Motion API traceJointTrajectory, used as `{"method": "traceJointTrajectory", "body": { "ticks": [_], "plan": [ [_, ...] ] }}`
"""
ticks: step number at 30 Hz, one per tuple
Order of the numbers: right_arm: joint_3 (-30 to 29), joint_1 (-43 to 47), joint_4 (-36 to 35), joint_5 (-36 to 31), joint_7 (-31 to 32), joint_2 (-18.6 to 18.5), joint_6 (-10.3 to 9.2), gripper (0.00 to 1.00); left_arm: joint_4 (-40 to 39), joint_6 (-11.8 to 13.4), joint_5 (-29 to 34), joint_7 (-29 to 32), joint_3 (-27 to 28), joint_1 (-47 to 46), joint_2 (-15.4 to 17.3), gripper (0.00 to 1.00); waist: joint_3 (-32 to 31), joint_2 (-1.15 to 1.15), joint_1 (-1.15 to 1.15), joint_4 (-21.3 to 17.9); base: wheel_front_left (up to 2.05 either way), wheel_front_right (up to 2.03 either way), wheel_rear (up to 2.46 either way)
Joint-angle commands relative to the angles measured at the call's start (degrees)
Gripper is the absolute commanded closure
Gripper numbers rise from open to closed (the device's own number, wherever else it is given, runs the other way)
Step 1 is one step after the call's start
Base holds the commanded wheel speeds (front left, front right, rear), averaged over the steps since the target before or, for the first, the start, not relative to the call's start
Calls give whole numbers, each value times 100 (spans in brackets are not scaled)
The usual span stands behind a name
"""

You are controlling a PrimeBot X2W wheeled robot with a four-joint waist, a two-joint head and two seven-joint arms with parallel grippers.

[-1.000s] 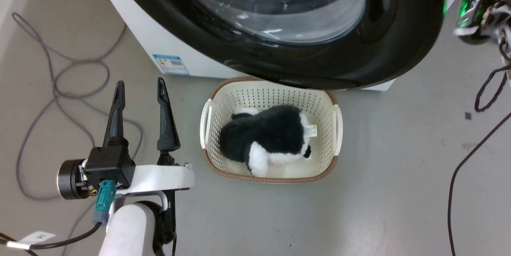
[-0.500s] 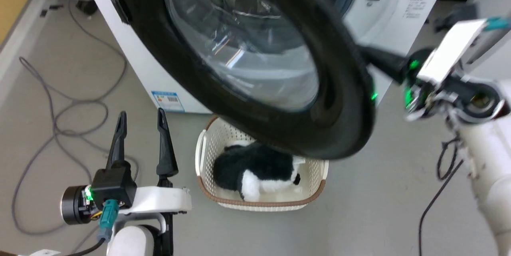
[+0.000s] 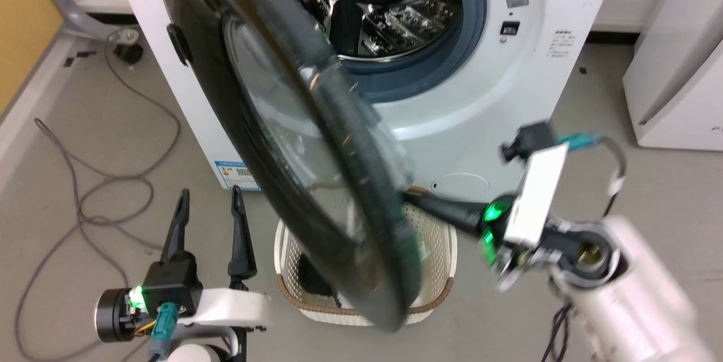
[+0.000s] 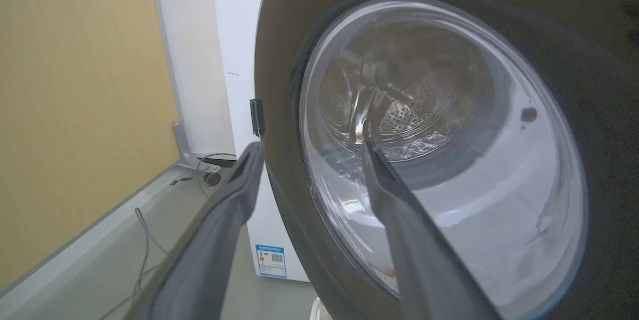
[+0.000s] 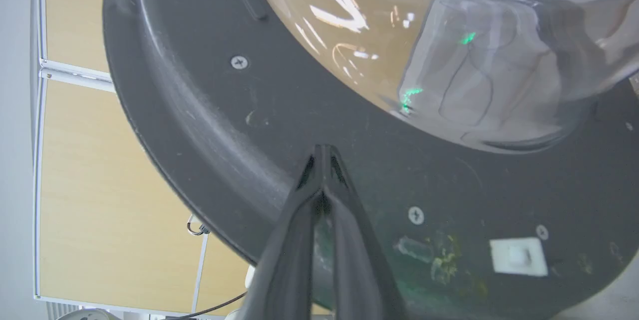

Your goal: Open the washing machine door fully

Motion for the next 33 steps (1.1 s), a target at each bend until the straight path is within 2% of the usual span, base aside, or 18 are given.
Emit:
{"method": "traceJointTrajectory", "body": {
  "ticks": [1,11,14,18,23,27,30,33],
  "plan": [
    [54,160,-68,49,36,92,37,100,18,-18,28,-29,5,79,5,0,-56,0,1,1,0,0,0],
    [412,997,-715,-71,-59,428,37,100,173,-13,213,-29,53,297,5,0,-278,0,1,-10,0,0,0],
    [162,1148,-1015,-347,-571,399,37,100,225,-40,256,-29,79,370,10,0,-347,0,1,-32,0,0,0],
    [-345,1260,-1545,-1026,-1730,280,37,100,240,-57,290,-29,142,443,41,0,-401,0,1,-84,0,0,0],
    [-606,1362,-2323,-2570,-3891,-114,37,100,202,-40,298,-29,231,495,45,0,-422,0,1,-179,0,0,0],
    [-453,1498,-2275,-4240,-5540,-741,37,100,177,-28,294,-29,285,512,43,0,-428,0,1,-256,0,0,0],
    [-699,1594,-2098,-5887,-5772,-970,37,100,154,-24,293,-29,329,533,42,0,-426,0,1,-311,0,0,0],
    [-1327,1875,-2403,-7399,-5780,-631,37,100,131,-20,294,-29,373,551,41,0,-423,0,1,-345,0,0,0]
  ]
}}
